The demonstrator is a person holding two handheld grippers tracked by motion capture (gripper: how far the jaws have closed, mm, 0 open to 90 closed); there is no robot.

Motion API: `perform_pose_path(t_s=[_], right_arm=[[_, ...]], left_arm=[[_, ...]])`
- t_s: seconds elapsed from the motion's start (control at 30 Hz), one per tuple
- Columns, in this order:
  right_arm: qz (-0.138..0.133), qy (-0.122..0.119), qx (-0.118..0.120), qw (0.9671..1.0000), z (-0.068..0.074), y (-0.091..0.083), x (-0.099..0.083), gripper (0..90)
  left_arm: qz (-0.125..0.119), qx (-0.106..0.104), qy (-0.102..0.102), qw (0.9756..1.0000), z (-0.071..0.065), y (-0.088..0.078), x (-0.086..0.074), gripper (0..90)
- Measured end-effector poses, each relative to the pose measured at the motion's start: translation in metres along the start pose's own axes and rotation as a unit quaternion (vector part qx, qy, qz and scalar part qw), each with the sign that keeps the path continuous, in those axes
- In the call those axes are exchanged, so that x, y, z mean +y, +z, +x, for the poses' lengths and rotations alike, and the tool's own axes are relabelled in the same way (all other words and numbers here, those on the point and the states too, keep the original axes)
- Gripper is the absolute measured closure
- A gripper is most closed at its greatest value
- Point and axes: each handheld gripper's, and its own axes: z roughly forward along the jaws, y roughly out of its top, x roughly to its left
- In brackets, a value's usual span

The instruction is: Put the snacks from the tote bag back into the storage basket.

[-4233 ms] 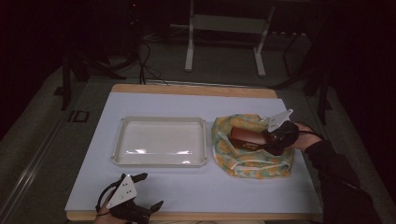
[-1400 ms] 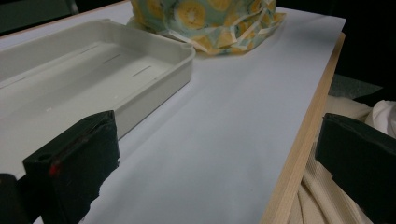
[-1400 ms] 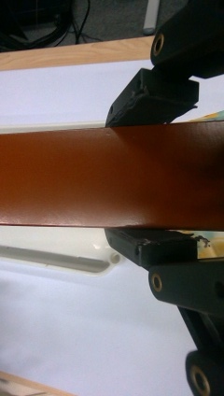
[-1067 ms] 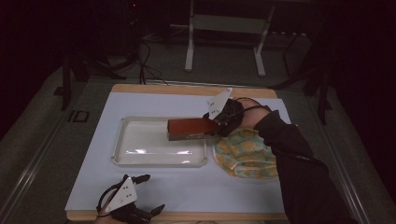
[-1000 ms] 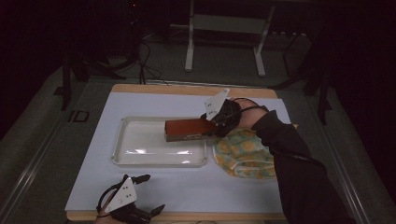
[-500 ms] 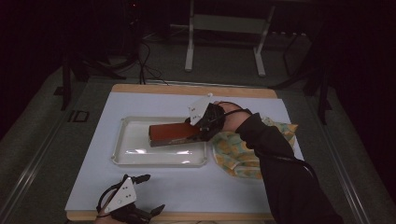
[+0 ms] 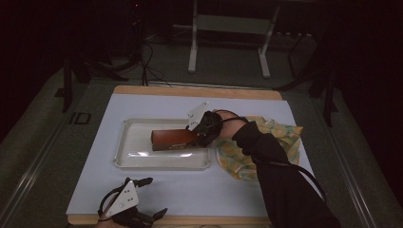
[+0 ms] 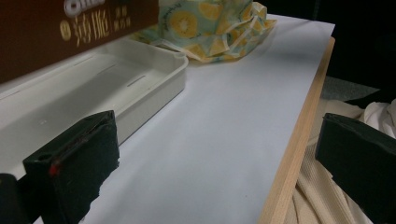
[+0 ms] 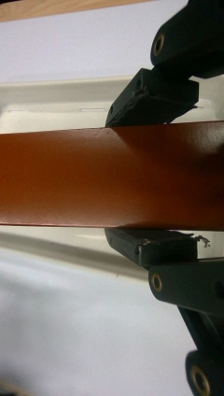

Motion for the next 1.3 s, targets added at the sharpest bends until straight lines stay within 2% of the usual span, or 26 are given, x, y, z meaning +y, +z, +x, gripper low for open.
perform_pose_path(t_s=[0.17, 0.57, 0.83, 1.3], right_arm=[[0.001, 0.01, -0.004, 0.9999, -0.003, 0.014, -0.005, 43.0], [0.02, 0.012, 0.001, 0.9997, -0.004, 0.042, -0.011, 42.9], [0.036, 0.017, 0.004, 0.9992, -0.006, 0.052, -0.018, 42.9], [0.047, 0.028, 0.018, 0.9983, -0.006, 0.066, -0.023, 42.4]], left_arm=[[0.0, -0.001, -0.001, 1.0, 0.0, 0.0, 0.0, 0.0], [-0.002, -0.001, -0.001, 1.0, 0.0, -0.001, 0.0, 0.0], [-0.002, -0.002, -0.002, 1.0, 0.0, -0.001, -0.001, 0.0], [-0.002, -0.004, -0.003, 1.0, 0.001, -0.001, -0.001, 0.0]])
